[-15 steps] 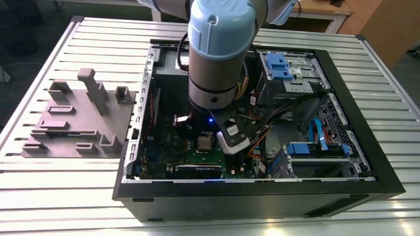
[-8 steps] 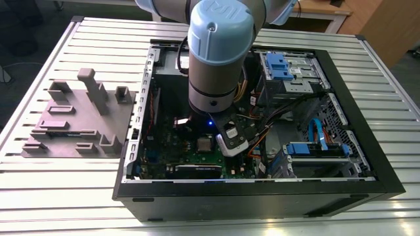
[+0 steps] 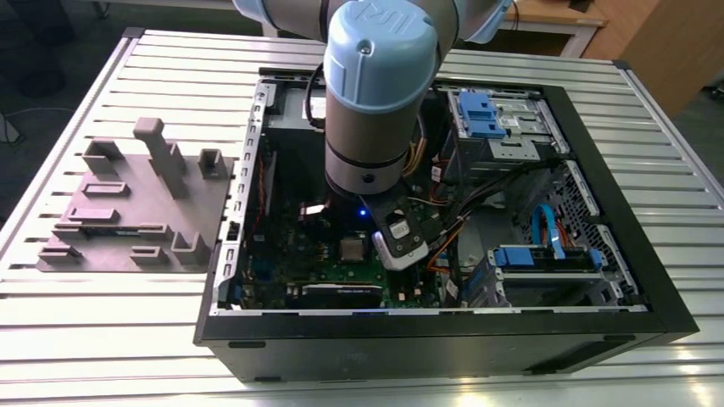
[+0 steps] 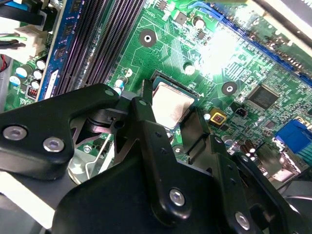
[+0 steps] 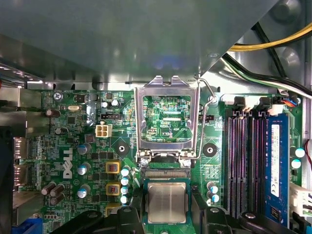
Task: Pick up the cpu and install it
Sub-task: 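Place the cpu into insertion slot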
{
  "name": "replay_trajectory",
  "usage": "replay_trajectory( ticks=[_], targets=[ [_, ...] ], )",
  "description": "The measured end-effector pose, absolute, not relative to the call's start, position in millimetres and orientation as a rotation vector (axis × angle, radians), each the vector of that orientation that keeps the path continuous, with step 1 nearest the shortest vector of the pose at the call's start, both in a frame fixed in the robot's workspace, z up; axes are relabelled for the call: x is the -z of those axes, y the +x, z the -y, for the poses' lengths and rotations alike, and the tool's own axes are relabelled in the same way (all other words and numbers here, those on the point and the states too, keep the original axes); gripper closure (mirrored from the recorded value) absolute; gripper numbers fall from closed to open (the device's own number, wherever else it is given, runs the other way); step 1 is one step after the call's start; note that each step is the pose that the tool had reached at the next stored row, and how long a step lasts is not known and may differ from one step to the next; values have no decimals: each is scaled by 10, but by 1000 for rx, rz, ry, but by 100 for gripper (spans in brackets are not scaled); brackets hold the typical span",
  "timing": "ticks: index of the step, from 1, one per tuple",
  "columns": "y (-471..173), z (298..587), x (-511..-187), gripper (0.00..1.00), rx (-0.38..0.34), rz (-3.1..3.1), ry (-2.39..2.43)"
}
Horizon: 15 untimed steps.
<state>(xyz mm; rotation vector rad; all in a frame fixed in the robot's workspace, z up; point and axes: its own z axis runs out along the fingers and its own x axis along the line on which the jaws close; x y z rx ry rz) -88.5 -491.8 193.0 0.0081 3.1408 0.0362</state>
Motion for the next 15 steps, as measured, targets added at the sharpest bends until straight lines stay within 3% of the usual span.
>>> replay_trajectory(
  ticks=[15],
  targets=[
    [-885,4900,-1895,53,-36,-3141,8]
  ],
)
